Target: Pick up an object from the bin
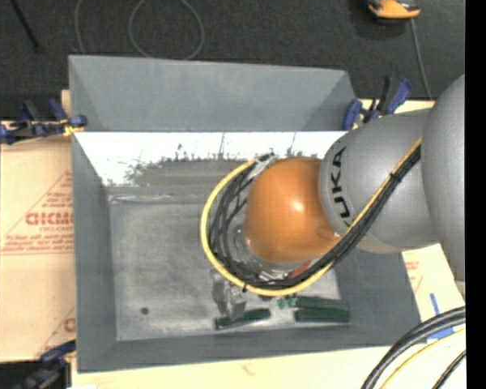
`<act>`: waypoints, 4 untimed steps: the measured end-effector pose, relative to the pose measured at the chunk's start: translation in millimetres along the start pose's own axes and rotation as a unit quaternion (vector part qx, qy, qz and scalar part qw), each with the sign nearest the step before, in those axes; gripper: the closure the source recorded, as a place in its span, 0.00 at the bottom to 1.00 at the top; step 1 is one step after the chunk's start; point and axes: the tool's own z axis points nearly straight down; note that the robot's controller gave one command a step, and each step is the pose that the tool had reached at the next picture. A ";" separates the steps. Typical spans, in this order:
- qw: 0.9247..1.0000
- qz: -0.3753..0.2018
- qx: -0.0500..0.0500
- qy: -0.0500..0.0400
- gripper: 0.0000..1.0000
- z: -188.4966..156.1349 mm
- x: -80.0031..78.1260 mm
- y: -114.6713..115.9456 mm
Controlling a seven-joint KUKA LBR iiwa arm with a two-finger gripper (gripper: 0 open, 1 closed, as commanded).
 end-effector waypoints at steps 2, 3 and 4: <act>0.999 0.052 0.002 -0.003 0.00 47.3 13.7 -60.9; 0.999 0.051 0.001 -0.003 1.00 46.5 14.0 -58.5; 1.000 0.022 0.004 -0.007 1.00 -83.1 -6.2 -83.3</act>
Offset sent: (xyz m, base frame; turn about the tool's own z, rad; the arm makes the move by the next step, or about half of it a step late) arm 0.0000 0.0000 0.0000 0.0000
